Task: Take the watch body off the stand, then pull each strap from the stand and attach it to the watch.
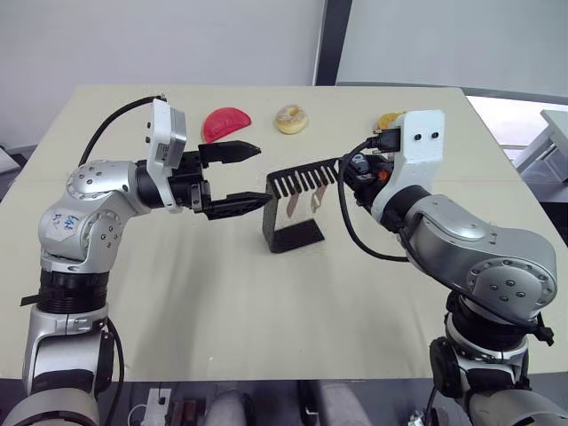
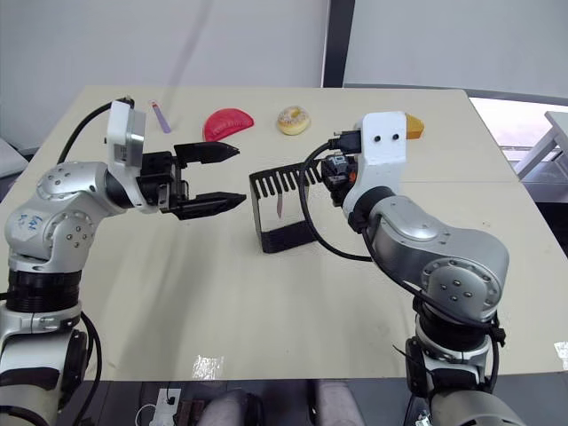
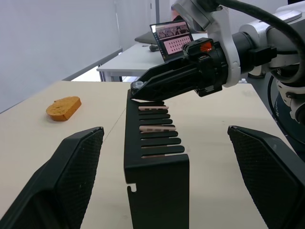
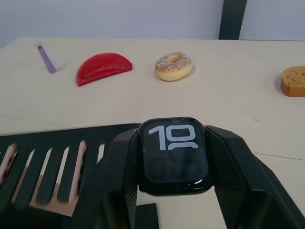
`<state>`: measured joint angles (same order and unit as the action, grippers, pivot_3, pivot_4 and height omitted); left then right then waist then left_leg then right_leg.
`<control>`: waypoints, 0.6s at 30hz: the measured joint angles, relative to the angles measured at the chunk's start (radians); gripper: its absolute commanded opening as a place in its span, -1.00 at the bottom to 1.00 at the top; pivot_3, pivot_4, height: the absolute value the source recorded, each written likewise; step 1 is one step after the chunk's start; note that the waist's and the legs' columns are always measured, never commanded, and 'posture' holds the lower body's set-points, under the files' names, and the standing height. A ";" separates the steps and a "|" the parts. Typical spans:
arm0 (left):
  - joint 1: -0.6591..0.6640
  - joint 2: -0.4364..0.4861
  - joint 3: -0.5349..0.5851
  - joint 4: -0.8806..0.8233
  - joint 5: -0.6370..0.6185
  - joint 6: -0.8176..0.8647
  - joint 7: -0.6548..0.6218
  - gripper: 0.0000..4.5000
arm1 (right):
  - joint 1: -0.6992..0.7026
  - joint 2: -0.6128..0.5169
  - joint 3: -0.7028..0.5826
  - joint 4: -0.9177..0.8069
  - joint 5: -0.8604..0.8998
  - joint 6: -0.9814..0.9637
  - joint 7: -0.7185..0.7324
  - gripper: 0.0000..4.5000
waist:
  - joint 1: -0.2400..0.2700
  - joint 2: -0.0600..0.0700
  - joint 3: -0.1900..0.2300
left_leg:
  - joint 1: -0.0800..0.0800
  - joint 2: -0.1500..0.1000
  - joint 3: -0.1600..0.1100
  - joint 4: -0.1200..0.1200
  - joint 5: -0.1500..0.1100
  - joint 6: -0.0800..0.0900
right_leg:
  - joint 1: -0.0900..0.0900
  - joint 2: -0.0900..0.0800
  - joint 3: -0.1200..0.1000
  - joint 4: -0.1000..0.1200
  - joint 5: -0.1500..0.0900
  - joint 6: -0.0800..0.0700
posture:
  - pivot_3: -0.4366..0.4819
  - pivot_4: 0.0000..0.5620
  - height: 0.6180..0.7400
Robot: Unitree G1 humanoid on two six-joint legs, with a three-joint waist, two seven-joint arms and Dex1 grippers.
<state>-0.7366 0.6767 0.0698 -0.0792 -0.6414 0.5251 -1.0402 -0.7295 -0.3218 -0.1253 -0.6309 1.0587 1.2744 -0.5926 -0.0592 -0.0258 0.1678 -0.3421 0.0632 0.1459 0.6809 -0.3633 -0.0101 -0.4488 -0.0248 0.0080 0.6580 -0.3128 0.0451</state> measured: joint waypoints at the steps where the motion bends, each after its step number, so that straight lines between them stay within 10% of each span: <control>1: 0.000 0.000 0.000 0.000 0.000 0.001 0.001 1.00 | 0.000 0.000 0.000 0.000 0.000 0.001 0.002 -0.28 | 0.000 0.000 0.000 | 0.000 0.000 0.000 0.000 0.000 0.000 | 0.000 0.000 0.000 0.000 0.000 0.000 | -0.05 -0.47 0.95; 18: -0.005 -0.016 0.000 -0.032 -0.020 0.029 0.002 1.00 | -0.038 -0.024 -0.040 -0.015 0.025 0.019 0.028 -0.28 | 0.000 0.000 0.000 | -0.012 0.000 0.000 0.002 0.001 0.001 | -0.013 0.000 0.000 0.002 0.000 0.000 | -0.05 -0.47 0.95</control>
<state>-0.7412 0.6607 0.0697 -0.1112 -0.6616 0.5540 -1.0381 -0.7679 -0.3459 -0.1651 -0.6459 1.0836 1.2936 -0.5648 -0.0596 -0.0256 0.1679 -0.3537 0.0629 0.1459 0.6829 -0.3625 -0.0096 -0.4617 -0.0253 0.0082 0.6604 -0.3126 0.0453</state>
